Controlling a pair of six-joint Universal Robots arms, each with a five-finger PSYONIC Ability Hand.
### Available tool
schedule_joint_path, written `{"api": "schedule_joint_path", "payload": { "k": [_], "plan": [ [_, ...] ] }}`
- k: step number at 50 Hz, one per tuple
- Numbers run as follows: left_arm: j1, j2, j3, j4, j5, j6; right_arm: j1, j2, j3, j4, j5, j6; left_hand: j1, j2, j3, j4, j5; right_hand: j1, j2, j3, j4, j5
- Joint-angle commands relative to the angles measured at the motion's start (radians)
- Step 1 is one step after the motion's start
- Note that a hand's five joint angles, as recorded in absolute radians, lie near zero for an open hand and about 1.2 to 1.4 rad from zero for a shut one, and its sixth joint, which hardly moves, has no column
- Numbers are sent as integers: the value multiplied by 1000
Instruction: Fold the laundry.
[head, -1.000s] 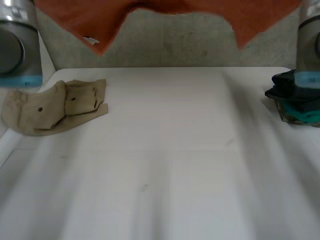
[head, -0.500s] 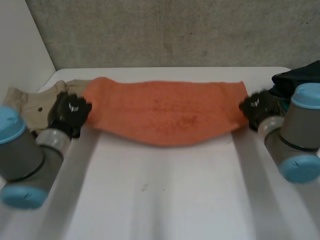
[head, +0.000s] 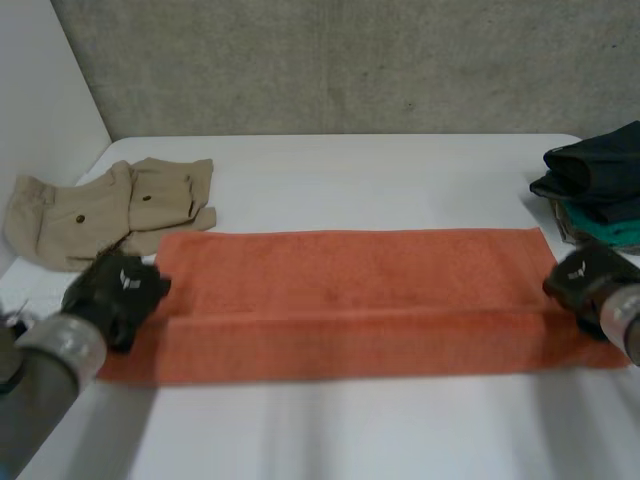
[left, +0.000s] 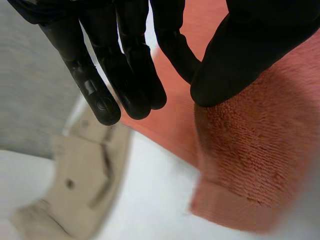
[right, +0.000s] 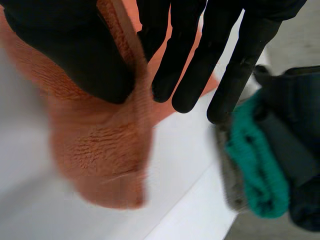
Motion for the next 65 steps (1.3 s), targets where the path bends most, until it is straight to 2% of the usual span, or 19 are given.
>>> {"api": "schedule_joint_path", "payload": {
  "k": [1,5,9,17,22,23,24,25,27,32,34,38,41,47,51,59,61,63,65],
  "plan": [
    [-57,-268,220,180,-15,1,42,193,-173,-158,6,27,267,197,201,191,203,263,215,207,198,223],
    [-85,-420,382,211,-44,2,65,288,-279,-217,9,25,267,197,201,191,203,263,215,207,198,223],
    [-91,-579,582,220,-113,4,79,387,-385,-282,9,24,267,197,201,191,203,263,215,207,198,223],
    [-94,-742,811,223,-124,7,86,574,-565,-414,7,10,267,197,201,191,203,263,215,207,198,223],
    [-99,-785,873,246,-117,-2,90,655,-646,-443,10,11,267,197,201,191,203,234,187,178,170,195],
    [-99,-787,874,255,-116,-4,91,663,-654,-446,12,10,267,197,201,191,203,-158,-206,-214,-223,-197],
    [-102,-788,874,267,-113,-4,96,666,-660,-455,13,11,267,197,201,191,203,-959,-1007,-1015,-1024,-998],
    [-110,-790,870,290,-107,-1,97,666,-660,-461,15,14,-433,-503,-499,-509,-497,-959,-1007,-1015,-1024,-998],
    [-119,-790,864,310,-102,-4,103,655,-658,-472,27,28,-940,-1010,-1005,-1016,-1003,-959,-1007,-1015,-1024,-998],
    [-140,-770,813,320,-102,-13,110,535,-565,-466,52,152,-955,-1025,-1020,-1031,-1018,-959,-1007,-1015,-1024,-998],
    [-136,-706,761,320,-107,-21,105,481,-516,-455,46,215,-955,-1025,-1020,-1031,-1018,-959,-1007,-1015,-1024,-998],
    [-134,-583,635,320,-101,-64,99,332,-402,-351,24,367,-955,-1025,-1020,-1031,-1018,-959,-1007,-1015,-1024,-998],
    [-134,-488,531,321,-96,-127,62,250,-341,-210,-32,453,-955,-1025,-1020,-1031,-1018,-959,-1007,-1015,-1024,-998],
    [-131,-350,367,332,-21,-246,-105,226,-248,14,-186,501,-951,-1021,-1017,-1027,-1015,-768,-816,-824,-832,-807],
    [-130,-302,279,346,36,-308,-160,229,-214,14,-261,491,-943,-1012,-1008,-1018,-1006,-644,-692,-700,-708,-683],
    [-131,-300,221,402,38,-312,-203,305,-221,-93,-272,481,-946,-1015,-1011,-1021,-1009,-603,-651,-659,-667,-642],
    [-131,-300,218,408,38,-312,-203,325,-223,-125,-270,473,-946,-1015,-1011,-1021,-1009,-498,-545,-554,-562,-537],
    [-130,-302,218,412,36,-312,-205,347,-227,-162,-266,459,-946,-1015,-1011,-1021,-1009,216,168,160,152,177],
    [-130,-300,216,412,36,-312,-206,350,-230,-181,-254,450,-946,-1015,-1011,-1021,-1009,263,215,207,198,223]
  ]
}}
